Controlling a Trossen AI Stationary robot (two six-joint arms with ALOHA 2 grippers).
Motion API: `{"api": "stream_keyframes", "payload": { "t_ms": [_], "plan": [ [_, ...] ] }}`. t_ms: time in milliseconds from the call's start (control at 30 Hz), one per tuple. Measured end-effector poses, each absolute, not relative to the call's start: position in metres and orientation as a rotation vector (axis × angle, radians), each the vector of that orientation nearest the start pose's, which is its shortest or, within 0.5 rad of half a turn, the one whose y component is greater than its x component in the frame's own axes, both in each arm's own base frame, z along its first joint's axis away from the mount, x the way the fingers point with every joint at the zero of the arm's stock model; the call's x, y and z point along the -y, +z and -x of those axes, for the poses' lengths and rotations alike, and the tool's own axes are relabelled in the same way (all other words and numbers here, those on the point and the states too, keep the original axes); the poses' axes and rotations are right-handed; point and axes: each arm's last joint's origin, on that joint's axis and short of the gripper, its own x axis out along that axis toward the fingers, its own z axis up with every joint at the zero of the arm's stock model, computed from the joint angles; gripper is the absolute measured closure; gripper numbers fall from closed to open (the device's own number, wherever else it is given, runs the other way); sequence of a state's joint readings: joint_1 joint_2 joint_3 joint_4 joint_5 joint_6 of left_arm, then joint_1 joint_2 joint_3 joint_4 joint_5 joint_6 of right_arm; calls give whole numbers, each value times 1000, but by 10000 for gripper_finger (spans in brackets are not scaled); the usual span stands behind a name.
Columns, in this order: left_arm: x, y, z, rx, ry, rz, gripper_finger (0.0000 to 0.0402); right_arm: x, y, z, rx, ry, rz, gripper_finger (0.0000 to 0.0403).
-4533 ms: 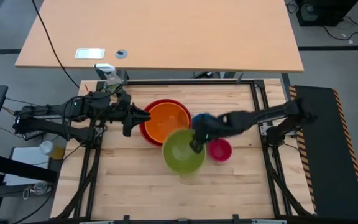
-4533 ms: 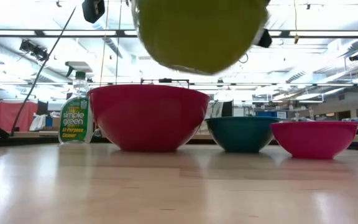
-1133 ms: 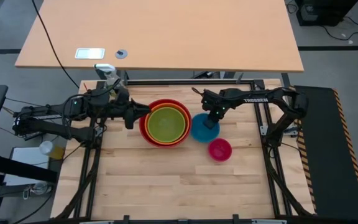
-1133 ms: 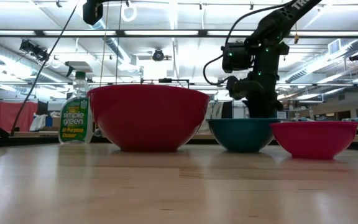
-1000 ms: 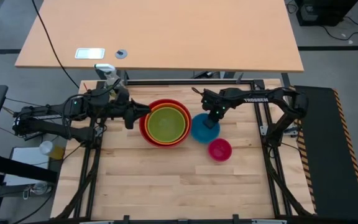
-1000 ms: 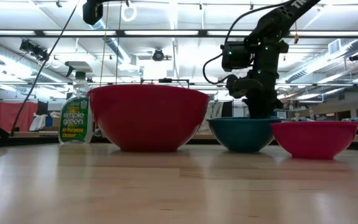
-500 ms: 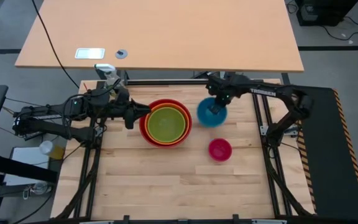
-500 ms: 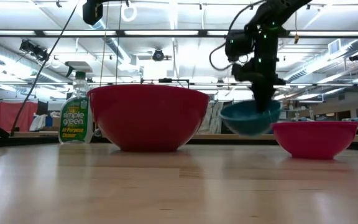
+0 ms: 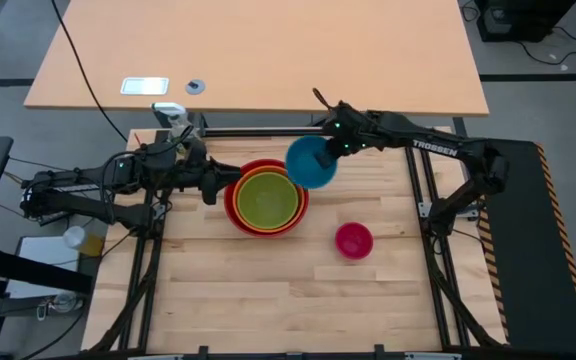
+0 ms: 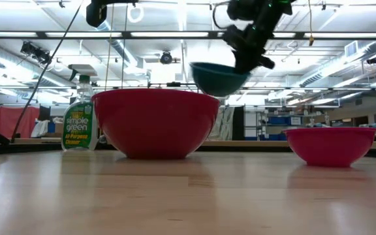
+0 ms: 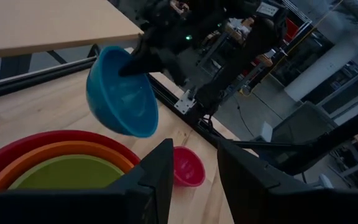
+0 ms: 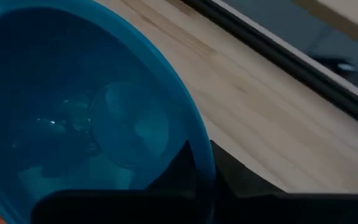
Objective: Nest bowls inside each other
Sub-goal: Stack the blue bowl on the green bowl
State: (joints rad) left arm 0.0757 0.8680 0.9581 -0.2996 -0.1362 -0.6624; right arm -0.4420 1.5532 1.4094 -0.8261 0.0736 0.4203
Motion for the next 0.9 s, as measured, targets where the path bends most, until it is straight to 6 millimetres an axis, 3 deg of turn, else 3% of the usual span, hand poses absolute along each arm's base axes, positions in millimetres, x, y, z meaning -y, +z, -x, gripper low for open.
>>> {"api": "stream_keyframes", "payload": {
  "t_ms": [167, 533, 900],
  "plan": [
    [-18, 367, -182, -131, 273, 651, 273, 122, 311, -315, -758, -592, -589, 382],
    [-18, 367, -182, -127, 272, 650, 273, 84, 257, -375, -776, -538, -581, 382],
    [-18, 368, -182, -113, 268, 652, 273, 72, 215, -420, -820, -490, -412, 382]
  ]
}}
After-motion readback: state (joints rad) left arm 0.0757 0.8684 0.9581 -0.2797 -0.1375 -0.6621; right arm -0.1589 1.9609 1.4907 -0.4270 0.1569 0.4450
